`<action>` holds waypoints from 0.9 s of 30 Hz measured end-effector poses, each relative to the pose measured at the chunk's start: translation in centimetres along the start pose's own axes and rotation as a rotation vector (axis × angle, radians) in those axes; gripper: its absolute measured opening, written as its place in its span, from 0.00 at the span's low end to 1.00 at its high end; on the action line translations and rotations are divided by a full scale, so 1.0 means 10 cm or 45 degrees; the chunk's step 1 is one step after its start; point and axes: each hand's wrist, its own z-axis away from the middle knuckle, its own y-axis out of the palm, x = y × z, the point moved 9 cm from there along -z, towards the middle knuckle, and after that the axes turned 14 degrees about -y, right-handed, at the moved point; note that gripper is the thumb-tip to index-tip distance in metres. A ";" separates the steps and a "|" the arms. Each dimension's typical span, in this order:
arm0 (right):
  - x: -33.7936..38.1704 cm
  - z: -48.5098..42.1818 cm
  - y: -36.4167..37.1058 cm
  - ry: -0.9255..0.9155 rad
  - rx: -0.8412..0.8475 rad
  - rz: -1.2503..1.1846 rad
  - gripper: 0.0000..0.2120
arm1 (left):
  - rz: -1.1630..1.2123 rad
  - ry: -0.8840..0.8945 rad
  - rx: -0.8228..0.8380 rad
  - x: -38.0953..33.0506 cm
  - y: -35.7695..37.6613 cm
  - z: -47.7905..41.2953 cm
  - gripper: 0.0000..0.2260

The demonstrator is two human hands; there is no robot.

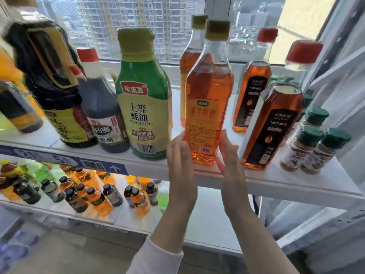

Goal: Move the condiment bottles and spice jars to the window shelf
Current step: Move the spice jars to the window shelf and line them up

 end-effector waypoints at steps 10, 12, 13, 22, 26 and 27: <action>0.06 -0.01 -0.22 0.005 -0.061 0.099 0.29 | -0.014 -0.060 0.058 0.08 0.09 0.01 0.36; 0.04 -0.02 -0.23 -0.005 -0.048 0.080 0.37 | -0.025 -0.095 0.031 0.09 0.05 -0.09 0.36; 0.02 -0.01 -0.23 0.010 -0.041 0.067 0.41 | -0.031 -0.122 0.019 0.10 0.04 -0.16 0.35; -0.09 -0.04 -0.23 0.101 -0.069 0.050 0.30 | -0.041 -0.385 0.042 -0.07 0.23 -0.90 0.28; -0.23 -0.21 -0.22 0.215 -0.095 -0.019 0.27 | 0.120 -0.433 0.194 -0.20 0.41 -1.04 0.29; -0.29 -0.24 -0.22 0.250 -0.105 -0.053 0.27 | 0.215 -0.397 0.224 -0.24 0.44 -1.07 0.28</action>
